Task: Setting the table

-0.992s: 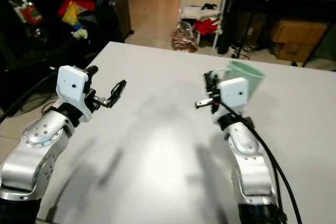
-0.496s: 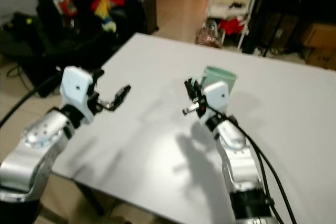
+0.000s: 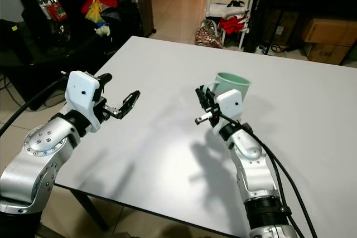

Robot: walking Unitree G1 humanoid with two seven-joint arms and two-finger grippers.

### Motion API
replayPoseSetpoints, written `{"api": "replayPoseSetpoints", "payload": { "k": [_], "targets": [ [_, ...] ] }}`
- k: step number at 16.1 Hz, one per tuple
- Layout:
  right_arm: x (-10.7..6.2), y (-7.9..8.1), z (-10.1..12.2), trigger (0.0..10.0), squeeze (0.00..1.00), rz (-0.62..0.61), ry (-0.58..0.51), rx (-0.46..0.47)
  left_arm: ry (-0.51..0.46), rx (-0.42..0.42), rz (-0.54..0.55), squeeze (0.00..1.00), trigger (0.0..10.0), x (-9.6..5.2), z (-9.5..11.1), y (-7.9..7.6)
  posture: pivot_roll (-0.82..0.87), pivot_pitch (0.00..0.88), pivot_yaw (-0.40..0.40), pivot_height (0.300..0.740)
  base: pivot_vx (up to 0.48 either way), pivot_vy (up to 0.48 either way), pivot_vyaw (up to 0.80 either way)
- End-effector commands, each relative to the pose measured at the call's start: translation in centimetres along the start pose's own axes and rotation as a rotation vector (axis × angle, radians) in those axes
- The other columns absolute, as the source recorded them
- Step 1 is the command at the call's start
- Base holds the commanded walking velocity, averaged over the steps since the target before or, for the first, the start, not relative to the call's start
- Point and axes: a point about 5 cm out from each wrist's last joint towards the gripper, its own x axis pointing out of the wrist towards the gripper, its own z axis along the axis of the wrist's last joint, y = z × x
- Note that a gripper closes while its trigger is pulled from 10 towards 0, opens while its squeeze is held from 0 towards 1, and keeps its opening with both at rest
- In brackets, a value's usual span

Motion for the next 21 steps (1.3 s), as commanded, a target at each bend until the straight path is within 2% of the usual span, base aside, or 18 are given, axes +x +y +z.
{"api": "replayPoseSetpoints", "payload": {
  "k": [1,7,21],
  "targets": [
    [0.42,-0.21,0.42,10.0,0.0,0.01,-0.02,-0.016,0.001,0.01,-0.01,0.0,10.0,0.11,0.26,0.02,0.07,0.0,0.029,0.74,0.0,0.0,0.0],
    [0.86,0.0,-0.03,10.0,0.0,0.045,-0.014,-0.044,0.001,0.014,-0.015,0.0,10.0,0.06,0.27,-0.07,0.07,0.0,0.023,0.74,0.0,0.0,0.0],
    [1.06,-0.5,-0.36,10.0,0.0,0.04,-0.018,-0.063,0.002,0.02,-0.035,0.0,10.0,0.17,0.47,-0.24,0.09,0.0,0.033,0.74,0.0,0.0,0.0]
  ]
}}
